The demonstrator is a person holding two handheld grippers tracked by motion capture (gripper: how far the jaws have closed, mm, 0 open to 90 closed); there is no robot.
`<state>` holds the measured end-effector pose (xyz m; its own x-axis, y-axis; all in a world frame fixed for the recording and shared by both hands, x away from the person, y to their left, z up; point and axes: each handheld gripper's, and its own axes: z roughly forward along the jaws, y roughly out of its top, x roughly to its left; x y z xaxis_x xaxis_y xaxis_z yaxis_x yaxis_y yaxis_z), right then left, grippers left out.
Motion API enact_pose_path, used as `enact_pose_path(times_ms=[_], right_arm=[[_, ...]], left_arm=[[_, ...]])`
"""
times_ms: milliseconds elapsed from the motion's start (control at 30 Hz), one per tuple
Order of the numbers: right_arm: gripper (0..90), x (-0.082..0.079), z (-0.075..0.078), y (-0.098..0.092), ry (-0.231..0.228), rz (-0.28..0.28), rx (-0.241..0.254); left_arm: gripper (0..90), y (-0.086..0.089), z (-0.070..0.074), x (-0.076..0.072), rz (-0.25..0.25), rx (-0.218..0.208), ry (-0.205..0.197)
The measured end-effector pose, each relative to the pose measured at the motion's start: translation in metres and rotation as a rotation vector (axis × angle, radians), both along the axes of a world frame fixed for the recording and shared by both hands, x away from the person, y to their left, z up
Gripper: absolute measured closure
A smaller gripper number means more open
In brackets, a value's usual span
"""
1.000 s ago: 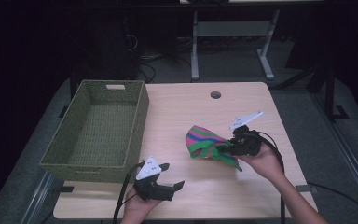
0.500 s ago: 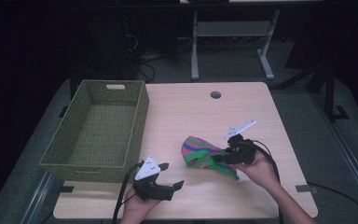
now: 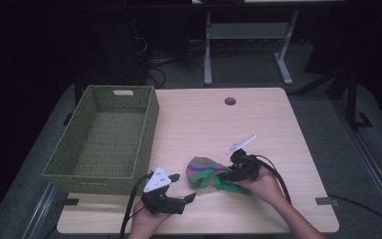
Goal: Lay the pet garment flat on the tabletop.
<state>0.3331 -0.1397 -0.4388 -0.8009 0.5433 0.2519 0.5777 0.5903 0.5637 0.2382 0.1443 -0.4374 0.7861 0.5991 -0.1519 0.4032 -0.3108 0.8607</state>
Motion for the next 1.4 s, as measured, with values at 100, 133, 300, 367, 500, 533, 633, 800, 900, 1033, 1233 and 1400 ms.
enact_pose_path(times_ms=[100,133,300,367,500,533,633,800,900,1033,1233,1400], right_arm=[[60.9,-0.003,-0.004,0.004,0.014,0.015,-0.007],[60.9,-0.003,-0.004,0.004,0.014,0.015,-0.007],[51.4,-0.004,-0.009,0.005,0.042,0.025,0.013],[45.9,-0.005,-0.010,0.005,0.037,0.032,0.010],[40.9,-0.006,-0.009,0.002,0.031,0.041,0.026],[39.5,-0.007,-0.008,0.001,0.030,0.043,0.029],[37.4,-0.012,0.001,-0.003,0.014,0.060,0.038],[38.1,-0.017,0.010,-0.009,-0.004,0.064,0.052],[41.8,-0.021,0.019,-0.011,-0.026,0.073,0.069],[58.5,-0.026,0.032,-0.013,-0.042,0.104,0.093],[70.3,-0.030,0.033,0.000,-0.080,0.165,0.015],[69.0,-0.025,0.023,0.009,-0.079,0.177,-0.037]], left_arm=[[16.4,0.001,0.000,-0.001,0.013,-0.012,-0.003],[16.4,0.001,0.000,-0.001,0.013,-0.012,-0.003],[16.4,0.001,0.000,0.000,0.007,-0.003,-0.007],[16.4,0.001,0.000,0.000,0.006,-0.003,-0.007],[16.3,0.002,0.001,0.000,0.010,-0.006,-0.011],[16.3,0.001,0.001,-0.001,0.016,-0.016,-0.009],[16.4,0.002,0.001,0.000,0.016,-0.014,-0.010],[16.4,0.002,0.001,0.000,0.016,-0.014,-0.010],[16.4,0.002,0.001,0.000,0.018,-0.015,-0.009],[16.4,0.002,0.001,0.000,0.020,-0.016,-0.010],[16.4,0.002,0.001,0.000,0.020,-0.014,-0.011],[16.4,0.003,0.001,0.000,0.019,-0.011,-0.011]])
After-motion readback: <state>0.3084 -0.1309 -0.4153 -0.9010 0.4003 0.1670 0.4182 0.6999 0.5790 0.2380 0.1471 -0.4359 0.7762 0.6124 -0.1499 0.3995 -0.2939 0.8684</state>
